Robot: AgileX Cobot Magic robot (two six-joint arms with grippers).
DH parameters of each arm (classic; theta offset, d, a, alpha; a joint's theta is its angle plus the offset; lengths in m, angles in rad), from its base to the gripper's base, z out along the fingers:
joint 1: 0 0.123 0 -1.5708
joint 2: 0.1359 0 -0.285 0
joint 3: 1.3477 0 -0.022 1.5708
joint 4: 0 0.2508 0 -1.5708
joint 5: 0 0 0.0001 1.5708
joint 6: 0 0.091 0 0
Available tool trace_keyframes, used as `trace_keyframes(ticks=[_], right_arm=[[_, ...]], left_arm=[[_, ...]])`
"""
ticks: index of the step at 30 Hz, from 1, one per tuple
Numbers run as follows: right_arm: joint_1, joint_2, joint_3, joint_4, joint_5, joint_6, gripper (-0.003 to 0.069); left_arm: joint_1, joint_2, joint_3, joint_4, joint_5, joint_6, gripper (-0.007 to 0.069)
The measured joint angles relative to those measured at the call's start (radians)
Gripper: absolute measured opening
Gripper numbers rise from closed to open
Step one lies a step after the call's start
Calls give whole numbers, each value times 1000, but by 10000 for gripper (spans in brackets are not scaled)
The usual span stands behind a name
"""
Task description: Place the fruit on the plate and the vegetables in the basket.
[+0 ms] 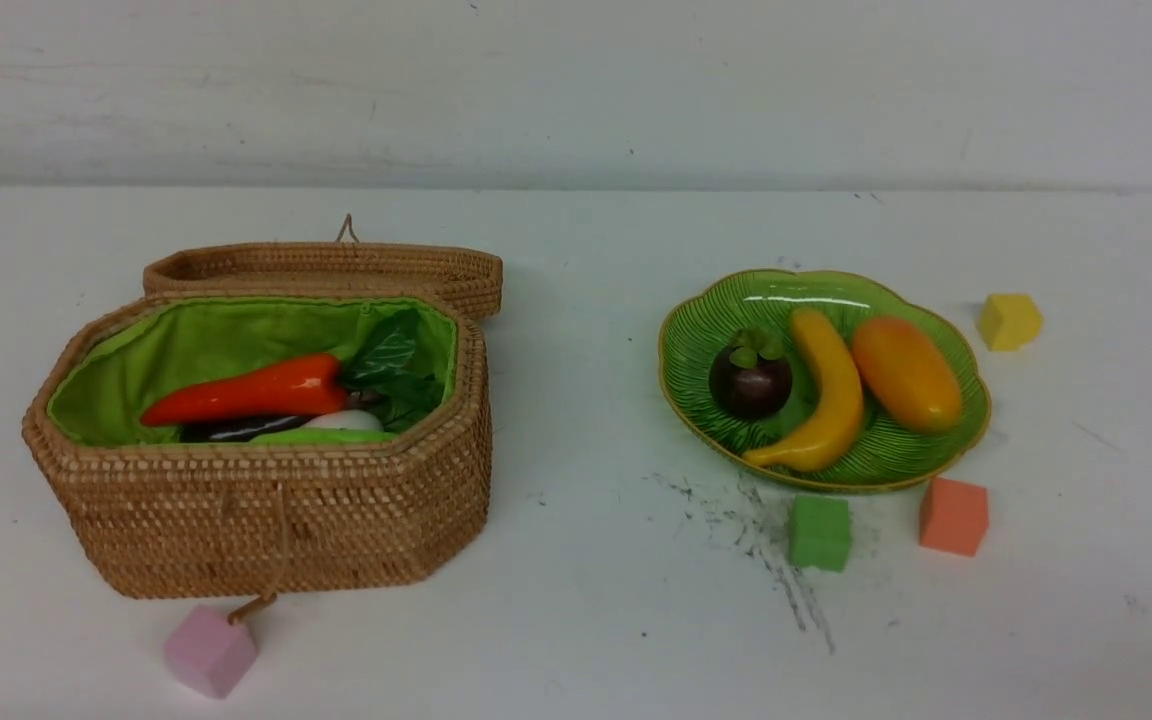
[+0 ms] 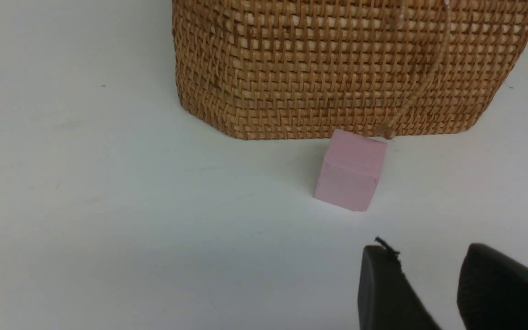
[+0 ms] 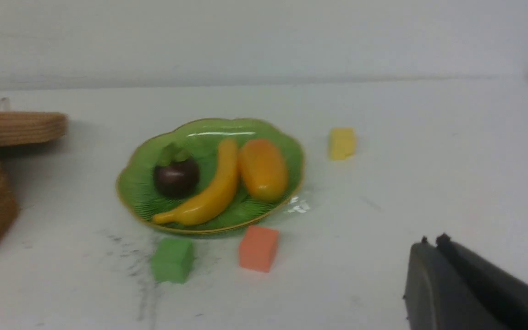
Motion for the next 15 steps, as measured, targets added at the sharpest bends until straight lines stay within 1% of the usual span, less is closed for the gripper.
trace_keyframes(ticks=[2, 5, 9, 10, 11, 12, 13, 15], right_arm=[[-3, -28, 64, -29, -29, 0, 11], [-3, -70, 179, -39, -90, -1, 14], [-3, -124, 398, -40, -243, -1, 18], [-3, -124, 398, -40, -243, -1, 18], [-3, -127, 486, -40, -299, -1, 20], [-3, -127, 496, -40, -303, -1, 20], [-8, -127, 550, -34, -322, -1, 20], [-14, -128, 568, -21, -320, -7, 22]], left_arm=[[0, 0, 0, 0, 0, 0, 239], [0, 0, 0, 0, 0, 0, 239], [0, 0, 0, 0, 0, 0, 239], [0, 0, 0, 0, 0, 0, 239], [0, 0, 0, 0, 0, 0, 239], [0, 0, 0, 0, 0, 0, 239], [0, 0, 0, 0, 0, 0, 239], [0, 0, 0, 0, 0, 0, 239]])
